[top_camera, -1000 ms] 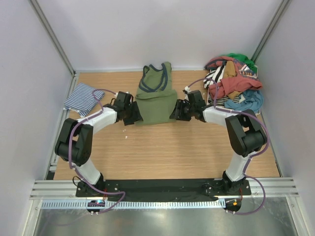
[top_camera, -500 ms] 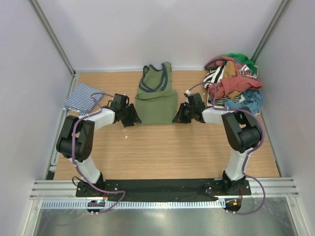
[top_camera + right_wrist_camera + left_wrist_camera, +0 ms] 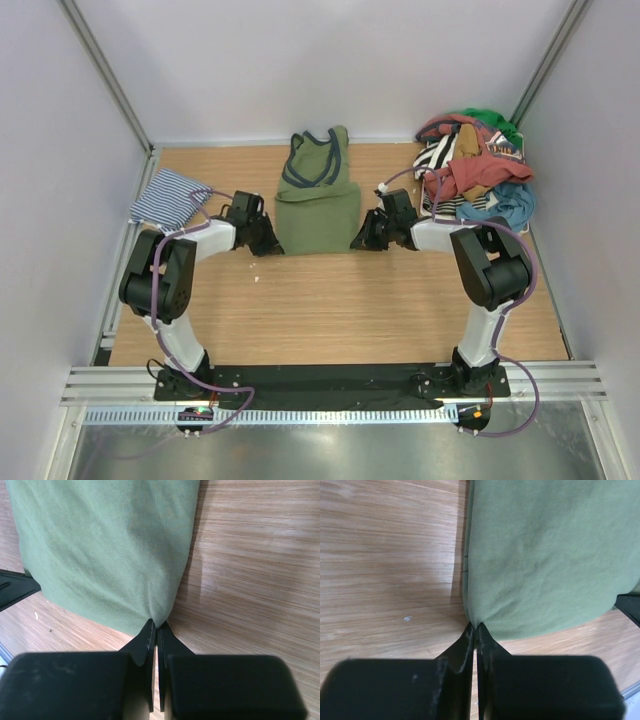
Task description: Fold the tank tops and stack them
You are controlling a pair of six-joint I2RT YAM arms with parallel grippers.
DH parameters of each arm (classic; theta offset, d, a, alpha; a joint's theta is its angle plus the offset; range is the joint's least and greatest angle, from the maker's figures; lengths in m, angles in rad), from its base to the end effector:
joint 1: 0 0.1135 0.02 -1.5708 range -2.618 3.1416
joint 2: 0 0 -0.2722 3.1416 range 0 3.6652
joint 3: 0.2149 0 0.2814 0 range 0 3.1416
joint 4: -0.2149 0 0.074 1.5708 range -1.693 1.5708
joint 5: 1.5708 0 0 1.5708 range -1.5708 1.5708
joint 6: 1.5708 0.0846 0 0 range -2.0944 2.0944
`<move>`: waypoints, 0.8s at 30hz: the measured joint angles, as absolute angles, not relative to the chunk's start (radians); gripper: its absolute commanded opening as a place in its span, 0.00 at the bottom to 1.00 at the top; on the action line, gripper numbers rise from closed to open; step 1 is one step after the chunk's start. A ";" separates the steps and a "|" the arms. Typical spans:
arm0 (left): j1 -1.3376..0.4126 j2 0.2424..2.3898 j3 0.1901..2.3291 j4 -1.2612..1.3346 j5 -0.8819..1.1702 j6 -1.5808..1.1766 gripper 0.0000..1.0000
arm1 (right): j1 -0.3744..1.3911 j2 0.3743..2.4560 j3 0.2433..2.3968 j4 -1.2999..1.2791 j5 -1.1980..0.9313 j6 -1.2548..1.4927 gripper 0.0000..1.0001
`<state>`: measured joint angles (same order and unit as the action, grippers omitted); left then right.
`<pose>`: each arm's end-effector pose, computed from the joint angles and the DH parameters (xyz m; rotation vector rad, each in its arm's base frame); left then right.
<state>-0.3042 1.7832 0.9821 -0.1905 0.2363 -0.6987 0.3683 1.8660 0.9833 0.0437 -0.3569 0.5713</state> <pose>0.3731 -0.1379 0.0931 -0.4304 2.6351 -0.6600 0.3836 0.1797 0.0856 0.0820 2.5212 0.8412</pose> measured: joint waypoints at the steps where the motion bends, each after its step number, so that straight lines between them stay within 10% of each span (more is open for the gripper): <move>1: -0.304 1.785 0.984 -0.191 0.236 -0.695 0.00 | 0.368 1.866 0.983 0.044 -0.358 0.571 0.01; 17: -0.305 1.773 1.295 -0.426 0.232 -0.709 0.00 | 0.364 1.920 1.362 -0.299 -0.354 0.579 0.01; 24: -0.360 1.399 1.164 -0.437 0.193 -0.758 0.00 | 0.366 1.603 1.279 -0.320 -0.325 0.579 0.01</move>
